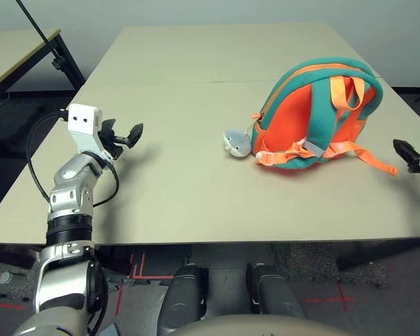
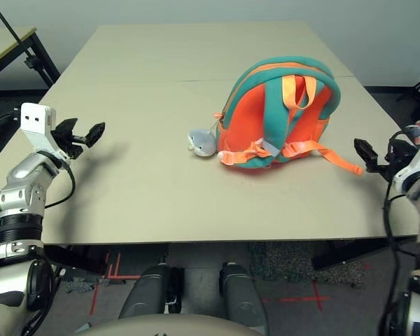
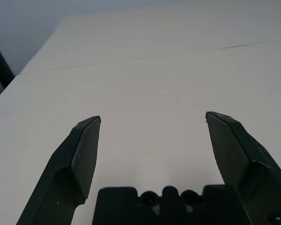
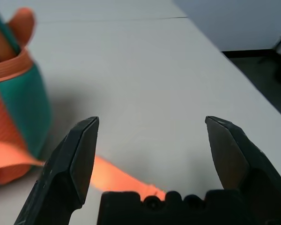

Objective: Put the pencil case into the backpack and zip it.

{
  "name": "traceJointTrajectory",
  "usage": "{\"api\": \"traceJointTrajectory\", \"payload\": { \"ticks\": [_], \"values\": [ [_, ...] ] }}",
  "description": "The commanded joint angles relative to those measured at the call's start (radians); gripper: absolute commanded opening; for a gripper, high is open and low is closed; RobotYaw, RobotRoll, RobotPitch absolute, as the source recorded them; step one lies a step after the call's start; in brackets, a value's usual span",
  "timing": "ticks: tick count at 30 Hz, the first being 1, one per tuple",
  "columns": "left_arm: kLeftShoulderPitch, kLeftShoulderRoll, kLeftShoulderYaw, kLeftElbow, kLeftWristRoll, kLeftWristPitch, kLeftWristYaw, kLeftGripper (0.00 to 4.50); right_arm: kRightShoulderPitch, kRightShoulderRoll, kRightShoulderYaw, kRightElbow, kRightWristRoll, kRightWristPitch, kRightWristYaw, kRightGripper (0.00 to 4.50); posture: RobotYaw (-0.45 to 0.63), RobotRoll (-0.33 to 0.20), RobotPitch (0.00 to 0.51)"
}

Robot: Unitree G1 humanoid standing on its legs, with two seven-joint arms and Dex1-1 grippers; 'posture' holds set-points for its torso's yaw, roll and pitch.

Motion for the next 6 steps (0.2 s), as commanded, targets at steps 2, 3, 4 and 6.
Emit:
{"api": "traceJointTrajectory", "payload": {
  "ticks": [2, 3, 4, 6],
  "values": [
    [0.005, -0.031, 0.021, 0.074, -0.007, -0.010, 0.069, 4.50, -0.018, 0.033, -0.018, 0.069, -0.032, -0.106, -0.100, 4.48, 0.04, 0.000, 0.088],
    [0.010, -0.042, 0.025, 0.075, -0.019, -0.009, 0.075, 4.50, -0.018, 0.039, -0.016, 0.074, -0.034, -0.121, -0.113, 4.48, 0.04, 0.000, 0.088],
    [0.016, -0.052, 0.024, 0.077, -0.021, -0.010, 0.080, 4.50, -0.020, 0.047, -0.019, 0.078, -0.031, -0.136, -0.127, 4.48, 0.03, 0.000, 0.087],
    [0.028, -0.058, 0.015, 0.087, -0.008, -0.022, 0.090, 4.50, -0.028, 0.059, -0.021, 0.094, -0.031, -0.158, -0.153, 4.48, 0.02, 0.000, 0.084]
  ]
}}
